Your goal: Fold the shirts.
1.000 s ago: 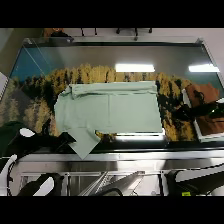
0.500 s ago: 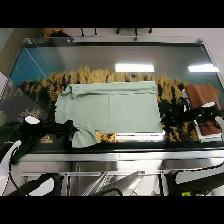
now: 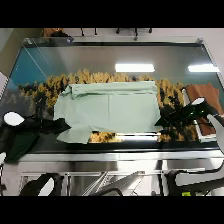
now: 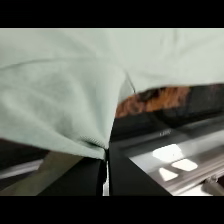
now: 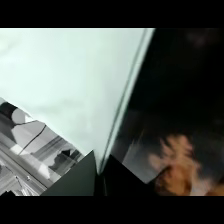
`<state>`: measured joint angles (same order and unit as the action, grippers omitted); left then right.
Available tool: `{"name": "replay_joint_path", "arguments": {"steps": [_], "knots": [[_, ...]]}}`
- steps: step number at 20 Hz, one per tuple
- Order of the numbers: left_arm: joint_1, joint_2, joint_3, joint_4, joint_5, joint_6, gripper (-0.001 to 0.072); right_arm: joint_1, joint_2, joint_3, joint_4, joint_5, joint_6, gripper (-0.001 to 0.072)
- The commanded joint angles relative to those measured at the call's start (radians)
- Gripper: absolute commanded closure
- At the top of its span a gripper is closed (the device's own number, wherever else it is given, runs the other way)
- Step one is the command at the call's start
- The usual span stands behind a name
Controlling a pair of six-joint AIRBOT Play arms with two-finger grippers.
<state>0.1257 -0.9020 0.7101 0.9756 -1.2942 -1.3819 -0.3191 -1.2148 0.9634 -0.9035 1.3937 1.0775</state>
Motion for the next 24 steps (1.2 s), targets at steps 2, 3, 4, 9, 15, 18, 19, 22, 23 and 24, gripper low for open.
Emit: {"name": "replay_joint_path", "arguments": {"steps": [2,3,4,9,15,18,19,22,23,24], "knots": [[0.000,0.195,-0.037,0.150,-0.142,-0.108,0.0687,-0.042,0.137,-0.008,-0.180,0.022,0.196,0.0693],[0.000,0.234,-0.055,0.163,-0.155,-0.121,0.0687,-0.043,0.161,-0.015,-0.205,0.022,0.219,0.0694],[0.000,0.270,-0.074,0.161,-0.162,-0.124,0.0688,-0.043,0.174,-0.019,-0.216,0.029,0.226,0.0693],[0.000,0.256,-0.018,0.155,-0.054,-0.095,0.0687,-0.041,0.180,0.001,-0.088,-0.001,0.163,0.0694],[-0.053,-0.183,0.381,0.150,0.067,-0.005,0.0687,-0.035,0.127,0.128,0.360,-0.324,-0.132,0.0693],[-0.116,-0.461,0.581,0.160,0.063,0.016,0.0687,0.005,0.022,0.163,0.423,-0.409,-0.229,0.0693],[-0.125,-0.548,0.635,0.162,0.055,0.012,0.0687,0.025,-0.023,0.171,0.422,-0.439,-0.250,0.0693],[-0.122,-0.718,0.720,0.213,0.056,-0.016,0.0688,0.042,-0.144,0.191,0.422,-0.488,-0.306,0.0692],[-0.117,-0.751,0.739,0.252,0.056,-0.022,0.0687,0.040,-0.180,0.203,0.422,-0.489,-0.312,0.0686],[-0.110,-0.778,0.760,0.276,0.050,-0.023,0.0684,0.035,-0.207,0.217,0.421,-0.489,-0.319,0.0679]]}}
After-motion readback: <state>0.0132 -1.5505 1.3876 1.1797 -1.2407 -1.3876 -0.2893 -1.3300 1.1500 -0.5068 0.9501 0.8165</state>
